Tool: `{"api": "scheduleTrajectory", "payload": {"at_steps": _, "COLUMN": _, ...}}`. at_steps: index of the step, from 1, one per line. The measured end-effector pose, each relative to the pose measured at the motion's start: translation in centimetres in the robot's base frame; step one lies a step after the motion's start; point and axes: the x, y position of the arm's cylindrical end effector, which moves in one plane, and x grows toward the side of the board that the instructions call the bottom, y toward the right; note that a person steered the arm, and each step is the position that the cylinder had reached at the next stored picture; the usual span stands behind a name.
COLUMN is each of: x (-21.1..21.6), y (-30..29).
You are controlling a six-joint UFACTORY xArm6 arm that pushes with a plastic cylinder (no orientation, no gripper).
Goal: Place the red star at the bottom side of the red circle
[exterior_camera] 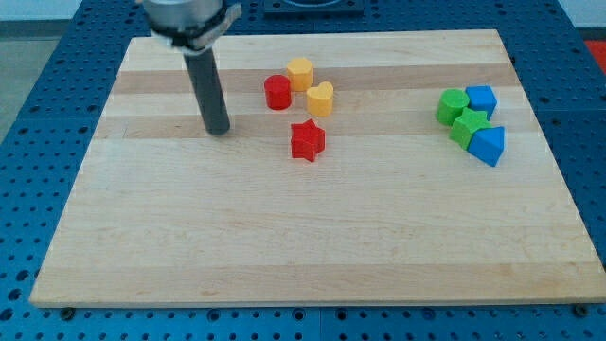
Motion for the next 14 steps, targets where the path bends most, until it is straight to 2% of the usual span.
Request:
{"api": "scheduleTrajectory", "payload": {"at_steps": 1, "x": 5.0, "y": 0.0}}
{"api": "scheduleTrajectory", "payload": {"at_steps": 2, "x": 8.2, "y": 3.2}}
{"api": "scheduleTrajectory", "payload": {"at_steps": 3, "x": 9.0, "y": 8.9}}
{"api": "scheduleTrajectory", "payload": {"at_steps": 5, "x": 6.9, "y": 14.4}}
{"api": "scheduleTrajectory", "payload": {"at_steps": 6, "x": 5.1, "y": 15.2}}
{"api": "scheduleTrajectory", "payload": {"at_steps": 8, "x": 2.7, "y": 14.1}}
{"api": "scheduleTrajectory", "payload": {"at_steps": 10, "x": 2.7, "y": 10.4}}
{"api": "scheduleTrajectory", "payload": {"at_steps": 14, "x": 0.3, "y": 10.3}}
